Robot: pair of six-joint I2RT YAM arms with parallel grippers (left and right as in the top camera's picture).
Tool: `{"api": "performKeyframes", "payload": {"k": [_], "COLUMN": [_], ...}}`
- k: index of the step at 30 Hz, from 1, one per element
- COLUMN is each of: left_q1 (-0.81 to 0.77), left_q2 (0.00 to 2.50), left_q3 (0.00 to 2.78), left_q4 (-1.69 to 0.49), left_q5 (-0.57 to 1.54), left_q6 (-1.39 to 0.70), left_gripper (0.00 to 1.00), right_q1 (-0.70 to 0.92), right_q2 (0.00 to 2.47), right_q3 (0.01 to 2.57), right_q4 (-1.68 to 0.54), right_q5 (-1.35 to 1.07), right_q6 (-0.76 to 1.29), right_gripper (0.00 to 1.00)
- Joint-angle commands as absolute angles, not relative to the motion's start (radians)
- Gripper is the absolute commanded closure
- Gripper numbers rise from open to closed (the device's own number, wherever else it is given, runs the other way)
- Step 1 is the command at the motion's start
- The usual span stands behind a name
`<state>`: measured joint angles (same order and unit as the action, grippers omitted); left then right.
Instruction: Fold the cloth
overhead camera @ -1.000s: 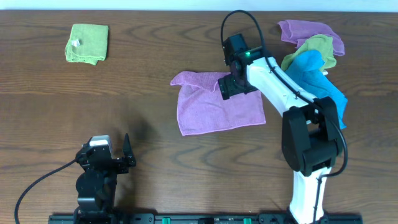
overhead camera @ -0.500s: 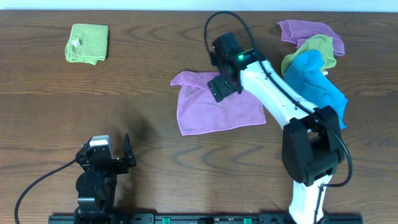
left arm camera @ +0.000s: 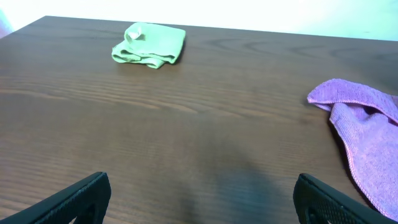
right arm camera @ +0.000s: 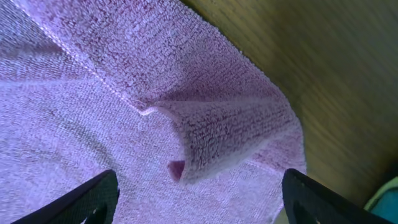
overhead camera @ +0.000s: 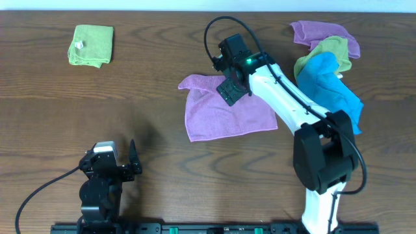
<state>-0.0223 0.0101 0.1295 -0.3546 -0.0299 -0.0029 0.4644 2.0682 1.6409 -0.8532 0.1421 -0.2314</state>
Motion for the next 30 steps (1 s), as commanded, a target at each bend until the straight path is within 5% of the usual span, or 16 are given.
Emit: {"api": "performKeyframes", "payload": {"k": [1, 6, 9, 14, 20, 24, 25, 27, 30], "left_q1": [-0.02, -0.02, -0.02, -0.02, -0.02, -0.02, -0.02, -0.02, -0.02], "left_q2": [0.004, 0.004, 0.004, 0.004, 0.004, 0.004, 0.004, 0.004, 0.004], "left_q3": [0.107, 0.107, 0.107, 0.107, 0.107, 0.107, 0.107, 0.107, 0.107], "left_q4": [-0.36, -0.36, -0.36, -0.36, -0.36, -0.36, -0.36, -0.36, -0.36], "left_q5": [-0.033, -0.033, -0.033, -0.033, -0.033, -0.033, -0.033, -0.033, -0.033], "left_q6": [0.004, 0.004, 0.004, 0.004, 0.004, 0.004, 0.004, 0.004, 0.004], "left_gripper": [0.05, 0.05, 0.04, 0.05, 0.05, 0.05, 0.05, 0.05, 0.05], "right_q1": [0.458, 0.457, 0.446, 0.41, 0.35, 0.271, 0.252, 0.208, 0.183], "right_q2": [2.111, 2.133, 2.133, 2.133, 2.133, 2.133, 2.133, 2.133, 2.133], "right_q3": [1.64, 1.64, 1.64, 1.64, 1.64, 1.64, 1.64, 1.64, 1.64], "right_q4": [-0.848, -0.83, -0.804, -0.776, -0.686, -0.5, -0.463, -0.385, -0.367], "right_q5": [0.161, 0.185, 0.214, 0.214, 0.217, 0.348, 0.364, 0.329, 0.284], "right_q6": [-0.269, -0.271, -0.274, -0.274, -0.264, -0.036, 0.027, 0.134, 0.139], "right_gripper": [0.17, 0.21, 0.31, 0.99, 0.99, 0.99, 0.86, 0.01, 0.01]}}
